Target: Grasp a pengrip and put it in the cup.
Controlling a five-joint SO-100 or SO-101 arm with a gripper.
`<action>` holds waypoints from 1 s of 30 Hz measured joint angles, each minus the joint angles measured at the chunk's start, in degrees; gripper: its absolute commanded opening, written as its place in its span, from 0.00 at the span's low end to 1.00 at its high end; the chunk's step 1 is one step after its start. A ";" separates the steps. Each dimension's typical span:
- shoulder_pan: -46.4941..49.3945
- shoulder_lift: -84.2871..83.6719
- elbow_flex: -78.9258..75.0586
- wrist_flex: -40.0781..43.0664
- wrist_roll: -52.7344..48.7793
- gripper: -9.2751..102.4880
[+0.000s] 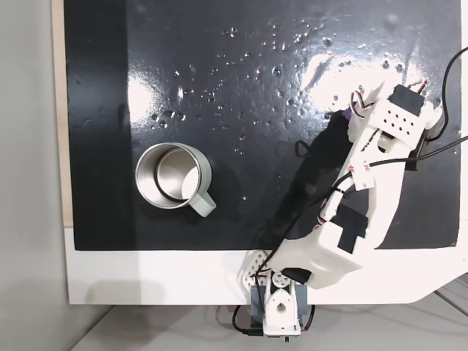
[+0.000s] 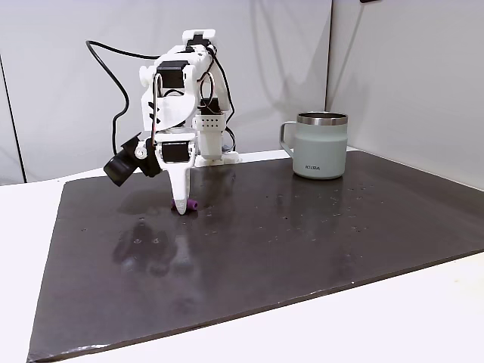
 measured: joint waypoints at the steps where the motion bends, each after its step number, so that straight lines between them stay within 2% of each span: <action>1: 0.00 -0.26 -0.26 0.18 -0.35 0.11; 3: 0.00 -0.35 -0.53 0.44 -0.26 0.08; 9: 0.00 -0.62 -0.79 1.14 0.26 0.08; 16: -2.64 6.15 -4.22 11.34 2.02 0.08; 22: -15.03 22.76 -4.22 17.93 2.64 0.08; 30: -40.08 37.53 -4.13 24.61 2.46 0.08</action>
